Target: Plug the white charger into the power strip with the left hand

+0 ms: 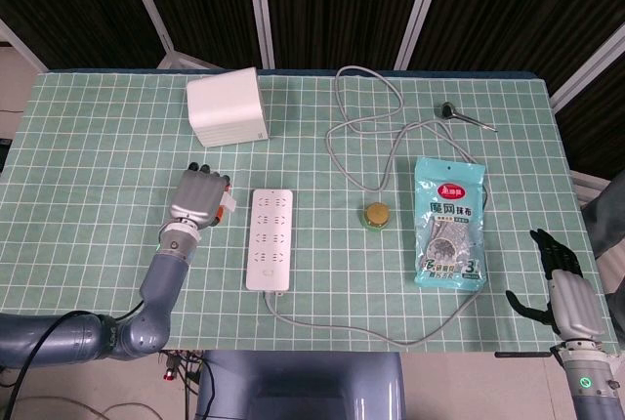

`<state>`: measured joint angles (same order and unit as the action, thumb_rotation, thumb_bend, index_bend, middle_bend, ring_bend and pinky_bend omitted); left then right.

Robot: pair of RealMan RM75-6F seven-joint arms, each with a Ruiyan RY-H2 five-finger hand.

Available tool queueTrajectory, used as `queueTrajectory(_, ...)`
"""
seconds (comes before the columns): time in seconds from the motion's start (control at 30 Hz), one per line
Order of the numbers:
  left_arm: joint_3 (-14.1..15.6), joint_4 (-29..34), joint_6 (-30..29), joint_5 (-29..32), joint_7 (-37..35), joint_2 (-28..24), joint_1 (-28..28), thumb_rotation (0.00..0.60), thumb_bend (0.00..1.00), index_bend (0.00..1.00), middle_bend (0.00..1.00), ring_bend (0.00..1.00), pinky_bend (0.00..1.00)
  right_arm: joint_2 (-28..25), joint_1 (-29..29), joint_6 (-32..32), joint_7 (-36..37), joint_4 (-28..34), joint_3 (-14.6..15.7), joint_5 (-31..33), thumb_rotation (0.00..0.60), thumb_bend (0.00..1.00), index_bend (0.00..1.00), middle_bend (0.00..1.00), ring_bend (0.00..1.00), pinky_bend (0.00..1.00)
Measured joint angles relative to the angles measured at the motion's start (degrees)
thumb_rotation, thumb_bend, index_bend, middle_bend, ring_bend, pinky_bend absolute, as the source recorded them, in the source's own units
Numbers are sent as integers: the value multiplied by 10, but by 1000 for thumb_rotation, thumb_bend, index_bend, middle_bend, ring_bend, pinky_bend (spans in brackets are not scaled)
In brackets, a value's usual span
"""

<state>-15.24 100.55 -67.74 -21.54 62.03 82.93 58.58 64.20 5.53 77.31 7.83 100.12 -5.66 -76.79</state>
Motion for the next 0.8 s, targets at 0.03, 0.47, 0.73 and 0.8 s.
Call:
queueTrajectory(0.03,-3,0,-3,9,10,2,8,600,602,719,721,231,171,-1,0,-1,1,1,0,1,600,340,0,0,0,0)
queueTrajectory(0.47,-25,-30,-68,177,165,56,121,600,612,755,766,249,160,-7,1,-9,11,8,-2,9,600,340,0,0,0,0)
queueTrajectory(0.73,-30,-55,-92,211,197,90,153,600,620,767,788,272,160,-9,1,-12,16,10,-2,13,600,341,0,0,0,0)
queueTrajectory(0.8,-32,-62,-96,215,202,100,160,600,620,769,789,272,160,-9,1,-14,16,11,-3,14,600,340,0,0,0,0)
